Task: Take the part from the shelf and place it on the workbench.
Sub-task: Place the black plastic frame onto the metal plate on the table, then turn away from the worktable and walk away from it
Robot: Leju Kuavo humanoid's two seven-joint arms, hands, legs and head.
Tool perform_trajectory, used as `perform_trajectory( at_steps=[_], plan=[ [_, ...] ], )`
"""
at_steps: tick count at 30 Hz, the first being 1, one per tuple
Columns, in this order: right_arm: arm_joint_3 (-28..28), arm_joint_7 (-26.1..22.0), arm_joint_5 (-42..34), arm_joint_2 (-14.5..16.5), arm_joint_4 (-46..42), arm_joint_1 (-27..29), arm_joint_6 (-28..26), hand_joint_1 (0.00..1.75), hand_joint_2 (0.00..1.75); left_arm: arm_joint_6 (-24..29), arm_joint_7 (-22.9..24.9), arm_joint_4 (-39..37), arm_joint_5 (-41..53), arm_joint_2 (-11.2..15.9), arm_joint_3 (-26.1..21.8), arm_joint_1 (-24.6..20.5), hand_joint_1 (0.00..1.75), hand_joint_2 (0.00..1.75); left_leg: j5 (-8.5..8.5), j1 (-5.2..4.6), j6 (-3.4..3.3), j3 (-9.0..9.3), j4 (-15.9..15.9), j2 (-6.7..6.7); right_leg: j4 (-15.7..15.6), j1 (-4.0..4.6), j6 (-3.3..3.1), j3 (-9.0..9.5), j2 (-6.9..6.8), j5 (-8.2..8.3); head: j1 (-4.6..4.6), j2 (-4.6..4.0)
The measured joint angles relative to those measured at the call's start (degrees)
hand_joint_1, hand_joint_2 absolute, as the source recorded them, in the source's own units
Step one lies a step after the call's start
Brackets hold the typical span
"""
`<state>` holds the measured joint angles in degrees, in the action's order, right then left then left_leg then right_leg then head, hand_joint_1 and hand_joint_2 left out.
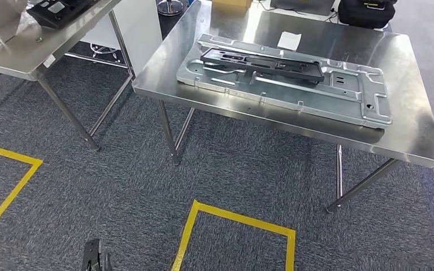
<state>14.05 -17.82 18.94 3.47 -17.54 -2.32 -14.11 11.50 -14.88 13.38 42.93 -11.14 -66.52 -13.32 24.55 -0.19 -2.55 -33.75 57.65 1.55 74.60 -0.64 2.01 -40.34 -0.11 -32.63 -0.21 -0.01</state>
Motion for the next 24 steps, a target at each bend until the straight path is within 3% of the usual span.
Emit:
perform_trajectory(
  at_steps=[2, 4, 5, 6, 8, 9, 11, 12, 13, 14, 16, 17, 18, 20, 21, 23, 24],
  plan=[
    [0.7, 3.2, 0.2, -0.4, 1.5, 0.1, -0.2, 0.0, 0.0, 0.0, 0.0, 0.0, -0.2, 0.0, 0.2, 0.2, 0.0, 0.0, -1.17, -0.07, 0.26, -1.73, 0.4, 0.74, -5.1, 0.17, -0.71, 5.29, 1.06, 2.94, 0.01, 0.01],
    [1.0, 4.5, 0.3, -0.7, 2.4, 0.1, -0.2, 0.0, 0.0, 0.0, 0.0, 0.1, -0.2, -0.1, 0.6, 0.2, 0.0, 0.0, -2.22, -0.13, 0.73, -2.8, 0.6, 1.49, -13.9, 0.36, -1.65, 11.66, 3.2, 2.5, -0.02, 0.01],
    [1.1, 4.9, 0.4, -0.8, 2.8, 0.0, -0.2, 0.0, 0.0, 0.0, 0.0, 0.1, -0.2, -0.2, 0.7, 0.1, 0.0, 0.0, -2.76, -0.04, 1.06, -3.05, 0.5, 1.82, -17.0, 0.49, -1.94, 13.59, 3.95, 1.77, 0.0, 0.01],
    [1.3, 5.6, 0.5, -0.9, 3.2, -0.1, -0.2, 0.0, 0.0, 0.1, 0.1, 0.1, -0.2, -0.2, 0.8, 0.1, 0.0, 0.0, -3.33, 0.03, 1.46, -3.2, 0.4, 2.22, -18.6, 0.62, -2.09, 14.39, 4.01, 1.31, 0.02, 0.01],
    [1.7, 8.1, 0.8, -0.9, 3.9, -0.3, -0.1, 0.0, 0.0, 0.1, 0.2, 0.2, -0.3, -0.1, 0.8, 0.3, 0.0, 0.0, -4.01, 0.1, 2.21, -3.68, 0.1, 2.7, -19.3, 0.55, -2.38, 14.01, 2.82, 2.32, 0.11, 0.01],
    [1.9, 9.6, 1.0, -0.9, 4.2, -0.4, 0.1, 0.0, 0.0, 0.1, 0.3, 0.2, -0.3, 0.0, 0.9, 0.4, 0.0, 0.0, -2.96, 0.09, 2.46, -4.15, 0.8, 2.25, -19.5, 0.38, -2.75, 13.54, 2.09, 3.06, 0.0, 0.0],
    [2.0, 12.0, 1.5, -0.9, 4.7, -0.3, 0.6, 0.0, 0.0, 0.1, 0.4, 0.2, -0.3, 0.1, 1.0, 0.5, 0.0, 0.0, 2.53, 0.41, 2.96, -5.53, 5.3, 0.36, -19.8, 0.11, -3.2, 12.13, 0.44, 4.53, -0.39, -0.01],
    [2.0, 12.6, 1.8, -0.9, 4.8, -0.1, 0.8, 0.0, 0.0, 0.1, 0.4, 0.2, -0.3, 0.1, 1.0, 0.5, 0.0, 0.0, 5.68, 0.64, 3.34, -6.27, 8.9, -0.41, -19.7, 0.12, -3.35, 11.25, -0.31, 5.12, -0.59, -0.01],
    [2.0, 12.9, 2.0, -0.9, 5.0, 0.1, 1.1, 0.0, 0.0, 0.1, 0.4, 0.2, -0.3, 0.1, 1.1, 0.5, 0.0, 0.0, 7.69, 0.93, 3.78, -6.83, 12.5, -0.84, -19.5, 0.13, -3.27, 10.34, -1.07, 5.59, -0.68, -0.01],
    [2.0, 13.0, 2.2, -0.9, 5.1, 0.2, 1.4, 0.0, 0.0, 0.1, 0.4, 0.2, -0.3, 0.1, 1.2, 0.5, 0.0, 0.0, 7.9, 1.19, 4.2, -7.02, 15.6, -1.05, -19.2, 0.1, -3.14, 9.36, -1.8, 6.05, -0.68, -0.01],
    [2.0, 12.9, 2.9, -0.9, 5.2, 0.1, 2.1, 0.0, 0.0, 0.2, 0.4, 0.2, -0.2, 0.2, 1.4, 0.7, 0.0, 0.0, 4.12, 1.67, 4.94, -5.44, 17.3, -1.42, -18.4, -0.04, -2.67, 7.22, -3.16, 6.84, -0.72, 0.01],
    [2.0, 12.8, 3.3, -0.9, 5.2, 0.1, 2.4, 0.0, 0.0, 0.4, 0.4, 0.2, -0.2, 0.3, 1.6, 0.7, 0.0, 0.0, 2.26, 1.88, 5.23, -3.27, 15.5, -2.01, -17.9, -0.13, -2.35, 6.25, -3.82, 7.19, -0.72, 0.01],
    [2.0, 12.8, 3.7, -0.9, 5.2, 0.1, 2.6, 0.0, 0.0, 0.5, 0.4, 0.2, -0.2, 0.3, 1.8, 0.7, 0.0, 0.0, 2.08, 1.92, 5.44, -0.12, 11.8, -3.03, -17.3, -0.14, -2.01, 5.45, -4.4, 7.42, -0.77, 0.01],
    [2.0, 12.7, 4.3, -0.8, 5.3, 0.0, 3.0, 0.0, 0.0, 0.8, 0.4, 0.3, -0.1, 0.2, 2.2, 0.4, 0.0, 0.0, 5.18, 1.6, 4.76, 5.52, 3.5, -4.73, -16.1, -0.04, -1.22, 4.56, -5.46, 7.76, -0.79, 0.01],
    [2.0, 12.7, 4.6, -0.8, 5.4, -0.1, 3.1, 0.0, 0.0, 0.8, 0.4, 0.3, -0.1, 0.2, 2.3, 0.3, 0.0, 0.0, 6.69, 1.32, 4.07, 6.9, 0.9, -4.96, -15.9, -0.03, -0.81, 4.42, -5.99, 8.01, -0.75, 0.01],
    [1.9, 12.7, 4.8, -0.8, 5.4, -0.3, 3.2, 0.0, 0.0, 0.9, 0.5, 0.3, -0.1, 0.1, 2.4, 0.6, 0.0, 0.0, 6.88, 1.08, 2.41, 6.76, -0.4, -4.29, -15.8, -0.33, 0.11, 4.41, -6.64, 8.53, -0.63, 0.01],
    [1.9, 12.7, 4.9, -0.8, 5.4, -0.4, 3.3, 0.0, 0.0, 0.9, 0.5, 0.3, -0.1, 0.1, 2.4, 0.8, 0.0, 0.0, 6.42, 1.04, 1.8, 6.47, -0.5, -3.9, -15.3, -0.57, 0.51, 4.2, -5.93, 8.01, -0.56, 0.0]
  ],
)
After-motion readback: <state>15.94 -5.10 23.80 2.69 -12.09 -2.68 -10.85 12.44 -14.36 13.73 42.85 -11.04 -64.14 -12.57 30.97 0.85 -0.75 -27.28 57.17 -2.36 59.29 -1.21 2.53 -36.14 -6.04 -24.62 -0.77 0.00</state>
